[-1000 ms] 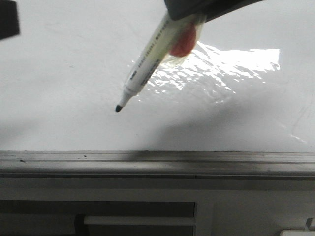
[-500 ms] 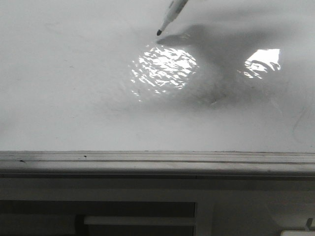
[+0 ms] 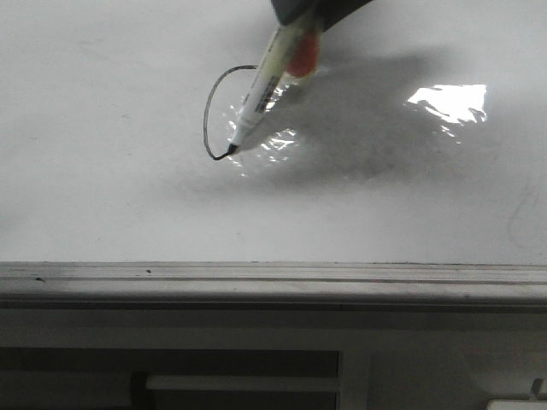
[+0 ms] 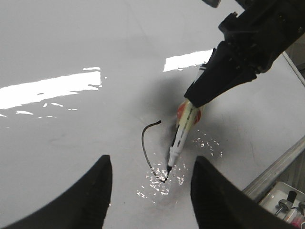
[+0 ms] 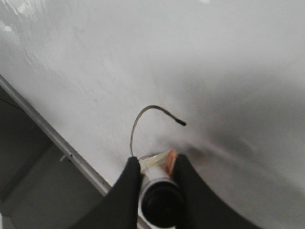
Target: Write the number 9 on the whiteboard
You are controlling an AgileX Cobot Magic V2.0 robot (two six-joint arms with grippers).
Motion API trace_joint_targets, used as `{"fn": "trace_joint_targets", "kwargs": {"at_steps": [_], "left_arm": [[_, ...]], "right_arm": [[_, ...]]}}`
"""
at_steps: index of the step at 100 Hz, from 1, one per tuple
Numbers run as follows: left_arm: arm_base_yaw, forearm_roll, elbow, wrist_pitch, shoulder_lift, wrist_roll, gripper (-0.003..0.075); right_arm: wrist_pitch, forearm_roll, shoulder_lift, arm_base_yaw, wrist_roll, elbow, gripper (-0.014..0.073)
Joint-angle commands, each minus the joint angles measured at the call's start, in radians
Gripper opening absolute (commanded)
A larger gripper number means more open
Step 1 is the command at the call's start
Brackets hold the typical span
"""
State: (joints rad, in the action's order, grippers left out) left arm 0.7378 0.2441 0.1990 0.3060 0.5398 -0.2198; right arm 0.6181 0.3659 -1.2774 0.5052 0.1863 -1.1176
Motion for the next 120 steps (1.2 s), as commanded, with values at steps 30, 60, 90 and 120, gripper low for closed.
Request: {"fn": "trace_joint_targets", "kwargs": {"at_steps": [30,60,90,120], "left_arm": [[-0.002,-0.016,0.039,0.066,0.002,-0.009,0.0354],[0.0,-0.008,0.039,0.053,0.002,-0.011,0.0354],[0.115,0.084,0.039,0.117,0.142,-0.011,0.0354],[0.149,0.036,0.088,0.304,0.426,0.052,0.0354]], "right_arm": [[-0.033,-0.091,0.038,-0.048,0.021,-0.072,-0.0061],[-0.038,-0.043,0.049,0.031,0.021,0.091,-0.0061],[-0.054,0.025,0.096,0.178,0.021,0.061,-0.0061],[-0.067,0.035,0.096,0.244,-0.023,0.061,-0.0061]]}}
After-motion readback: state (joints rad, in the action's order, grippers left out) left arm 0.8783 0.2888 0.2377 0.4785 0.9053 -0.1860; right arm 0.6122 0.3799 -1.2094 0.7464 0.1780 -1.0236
